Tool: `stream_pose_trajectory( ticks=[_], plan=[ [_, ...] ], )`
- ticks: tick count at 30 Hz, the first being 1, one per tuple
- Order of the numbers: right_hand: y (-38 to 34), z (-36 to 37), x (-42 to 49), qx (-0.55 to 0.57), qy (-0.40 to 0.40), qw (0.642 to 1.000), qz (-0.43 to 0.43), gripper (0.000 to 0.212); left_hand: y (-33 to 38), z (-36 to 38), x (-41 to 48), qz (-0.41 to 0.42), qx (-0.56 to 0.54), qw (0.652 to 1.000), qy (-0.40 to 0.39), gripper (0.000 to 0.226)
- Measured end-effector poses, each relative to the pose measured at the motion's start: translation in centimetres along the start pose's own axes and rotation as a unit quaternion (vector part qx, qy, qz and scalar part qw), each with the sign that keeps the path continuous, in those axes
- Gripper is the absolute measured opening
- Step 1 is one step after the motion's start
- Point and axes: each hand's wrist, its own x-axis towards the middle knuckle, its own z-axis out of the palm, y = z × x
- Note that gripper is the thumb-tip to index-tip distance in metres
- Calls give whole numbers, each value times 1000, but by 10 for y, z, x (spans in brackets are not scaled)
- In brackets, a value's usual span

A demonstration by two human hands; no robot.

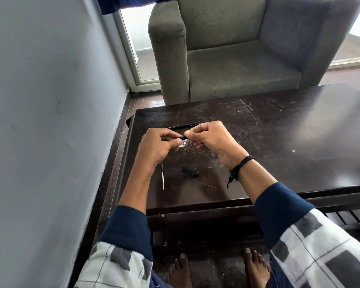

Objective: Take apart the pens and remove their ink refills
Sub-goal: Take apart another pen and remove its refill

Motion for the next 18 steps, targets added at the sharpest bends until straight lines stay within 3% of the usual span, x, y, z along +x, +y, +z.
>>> stream_pose_trajectory(
  ticks=[4,9,14,18],
  plan=[
    [-1,-1,3,45,4,999,14,10,5,2,-2,1,-16,1000,-6,8],
    [-3,-5,4,90,25,995,33,14,4,2,-1,-6,-6,1000,-12,4],
    [-5,-6,2,87,10,996,35,10,2,0,0,-3,-6,1000,0,16],
    [-6,-6,2,91,21,994,55,14,3,1,1,0,11,1000,17,9]
  ],
)
